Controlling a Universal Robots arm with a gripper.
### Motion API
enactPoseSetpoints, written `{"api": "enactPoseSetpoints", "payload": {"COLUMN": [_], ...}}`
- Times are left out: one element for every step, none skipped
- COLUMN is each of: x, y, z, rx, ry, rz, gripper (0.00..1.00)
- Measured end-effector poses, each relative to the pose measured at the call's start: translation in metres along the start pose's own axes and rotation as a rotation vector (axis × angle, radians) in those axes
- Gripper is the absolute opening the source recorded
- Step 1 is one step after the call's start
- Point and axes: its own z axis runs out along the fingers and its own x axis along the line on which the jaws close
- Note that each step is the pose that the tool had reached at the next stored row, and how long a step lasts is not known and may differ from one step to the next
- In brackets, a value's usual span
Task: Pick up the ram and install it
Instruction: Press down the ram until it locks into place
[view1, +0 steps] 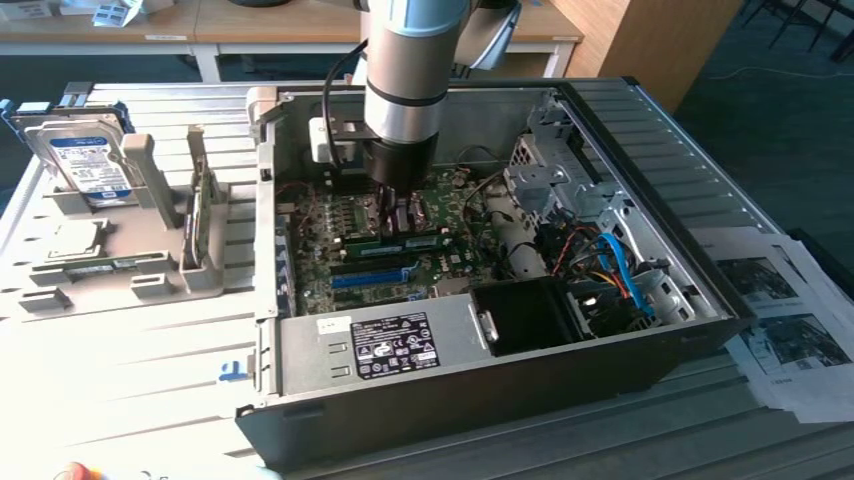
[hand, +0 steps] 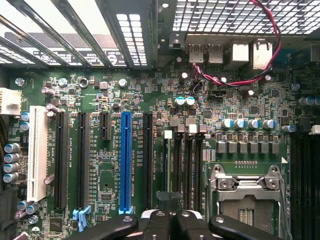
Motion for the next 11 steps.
{"api": "enactPoseSetpoints", "payload": {"x": [0.0000,0.0000,-0.0001,-0.0001,-0.0001,-0.0002,-0.0002,-0.0002,-0.0001,-0.0001,-0.0001], "y": [0.0000,0.0000,0.0000,0.0000,0.0000,-0.0001,-0.0001,-0.0001,0.0000,0.0000,0.0001], "z": [0.0000,0.0001,0.0000,-0.0001,-0.0004,-0.0008,-0.0013,-0.0019,-0.0031,-0.0039,-0.0048], "rx": [0.0000,0.0000,0.0002,0.0003,0.0003,0.0009,0.0011,0.0011,0.0002,0.0003,0.0002], "ry": [0.0000,-0.0001,-0.0003,-0.0006,-0.0008,-0.0011,-0.0013,-0.0014,-0.0004,-0.0005,-0.0004], "rz": [0.000,0.000,0.000,0.000,0.000,0.000,0.000,0.000,0.000,0.000,0.000], "gripper": [0.10,0.10,0.10,0.10,0.10,0.10,0.10,0.10,0.10,0.10,0.10]}}
